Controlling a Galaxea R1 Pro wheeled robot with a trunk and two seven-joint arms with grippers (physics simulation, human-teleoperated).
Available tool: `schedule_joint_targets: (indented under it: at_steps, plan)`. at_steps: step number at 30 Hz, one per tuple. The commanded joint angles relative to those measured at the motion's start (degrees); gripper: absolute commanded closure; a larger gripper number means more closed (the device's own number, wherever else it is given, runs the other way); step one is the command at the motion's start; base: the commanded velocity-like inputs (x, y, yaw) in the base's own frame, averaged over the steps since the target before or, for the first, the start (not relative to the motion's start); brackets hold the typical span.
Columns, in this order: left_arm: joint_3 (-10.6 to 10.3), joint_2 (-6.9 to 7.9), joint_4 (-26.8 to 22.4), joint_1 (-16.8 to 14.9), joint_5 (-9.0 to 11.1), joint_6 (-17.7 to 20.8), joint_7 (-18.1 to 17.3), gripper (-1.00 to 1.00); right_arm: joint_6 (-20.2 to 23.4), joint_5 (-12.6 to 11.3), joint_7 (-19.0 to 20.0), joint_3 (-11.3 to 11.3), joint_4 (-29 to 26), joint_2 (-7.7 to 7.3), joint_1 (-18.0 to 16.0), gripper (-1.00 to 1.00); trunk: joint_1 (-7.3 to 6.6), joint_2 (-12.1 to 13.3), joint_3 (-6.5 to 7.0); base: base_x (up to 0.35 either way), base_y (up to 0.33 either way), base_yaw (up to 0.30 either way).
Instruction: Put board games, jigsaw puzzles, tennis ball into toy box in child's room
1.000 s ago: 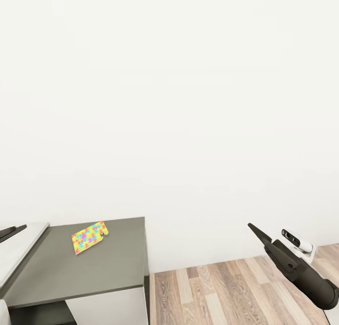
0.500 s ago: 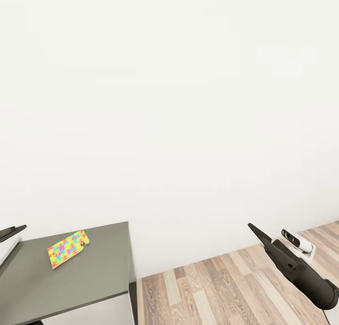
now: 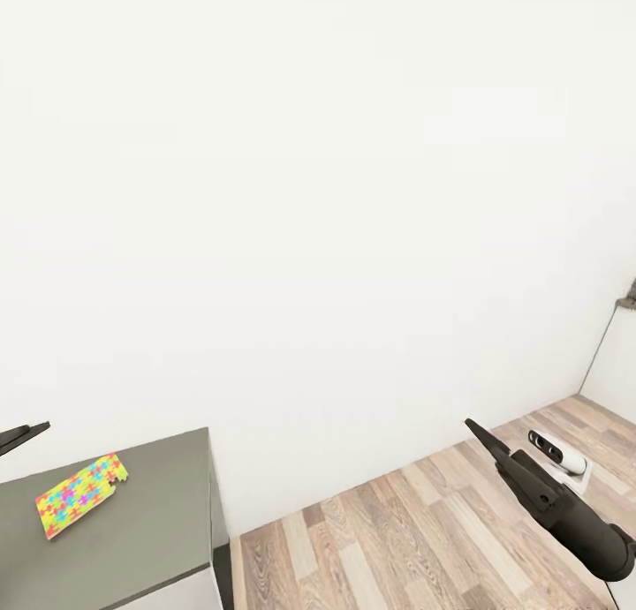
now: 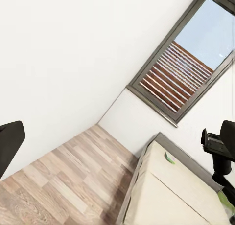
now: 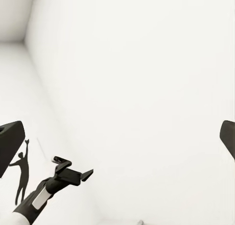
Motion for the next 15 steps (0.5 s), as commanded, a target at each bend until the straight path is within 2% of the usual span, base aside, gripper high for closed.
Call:
schedule_joint_targets:
  at_steps: [1, 8, 15]
  plan:
    - [0.0, 0.01, 0.0, 0.0, -0.1, 0.6, -0.3, -1.00, 0.6, -0.2, -0.3, 0.0, 0.0, 0.00, 0.0, -1.00, 0.02, 0.0, 0.03, 0.000, 0.000, -0.257]
    - [-0.2, -0.04, 0.0, 0.0, -0.1, 0.5, -0.3, -1.00, 0.6, -0.2, -5.0, 0.1, 0.0, 0.09, 0.0, -1.00, 0.02, 0.0, 0.37, 0.000, 0.000, -0.257]
    - [-0.4, -0.14, 0.0, 0.0, -0.2, 0.5, -0.3, -1.00, 1.8, -0.3, -13.6, 0.2, 0.3, -0.64, -0.1, -1.00, 0.02, 0.0, 0.71, 0.000, 0.000, -0.257]
